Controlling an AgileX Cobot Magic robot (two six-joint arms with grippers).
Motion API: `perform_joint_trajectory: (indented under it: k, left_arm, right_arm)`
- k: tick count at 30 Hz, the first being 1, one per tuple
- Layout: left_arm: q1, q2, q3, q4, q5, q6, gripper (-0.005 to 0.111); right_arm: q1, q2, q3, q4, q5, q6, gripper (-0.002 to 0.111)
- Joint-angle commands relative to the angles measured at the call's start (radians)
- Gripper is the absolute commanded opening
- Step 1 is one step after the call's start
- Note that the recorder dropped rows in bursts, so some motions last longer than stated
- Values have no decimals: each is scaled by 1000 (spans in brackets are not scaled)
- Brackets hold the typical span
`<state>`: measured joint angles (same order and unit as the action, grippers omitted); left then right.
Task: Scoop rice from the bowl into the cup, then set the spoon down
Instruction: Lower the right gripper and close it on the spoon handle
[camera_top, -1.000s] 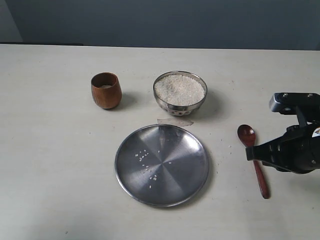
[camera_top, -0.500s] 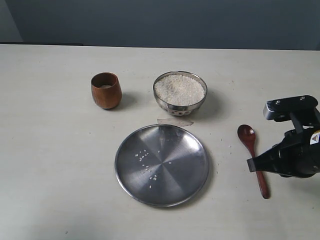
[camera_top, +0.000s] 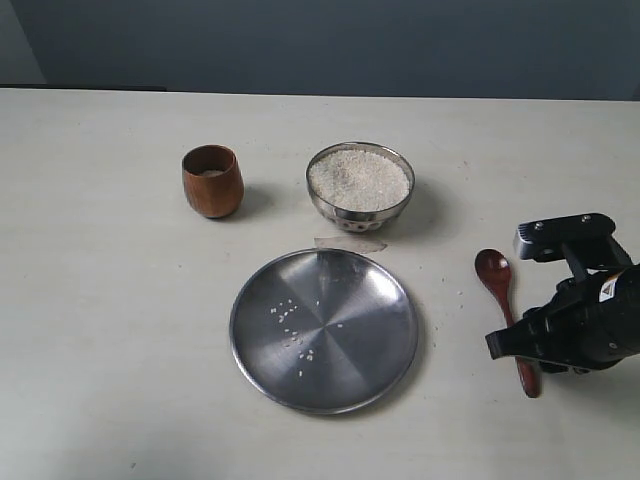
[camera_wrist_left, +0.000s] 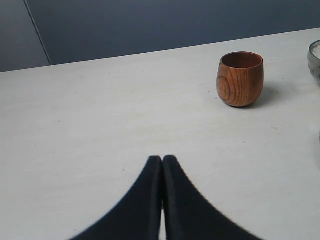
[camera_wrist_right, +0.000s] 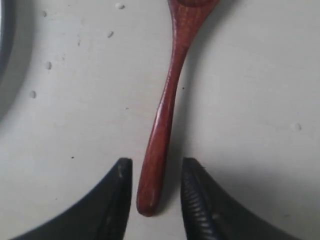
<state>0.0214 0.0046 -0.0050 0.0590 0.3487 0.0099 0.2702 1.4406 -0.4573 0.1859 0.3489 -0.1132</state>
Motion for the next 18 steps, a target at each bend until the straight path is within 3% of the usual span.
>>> perform_joint_trajectory:
  k: [1,18]
  left_arm:
    - [-2,-5,5,4,-6,-2,0]
    - [-2,-5,5,4,-6,-2,0]
  right_arm:
    - [1,32,4,-1,-21,1,34]
    - [1,68,4,-1,-23,-6,34]
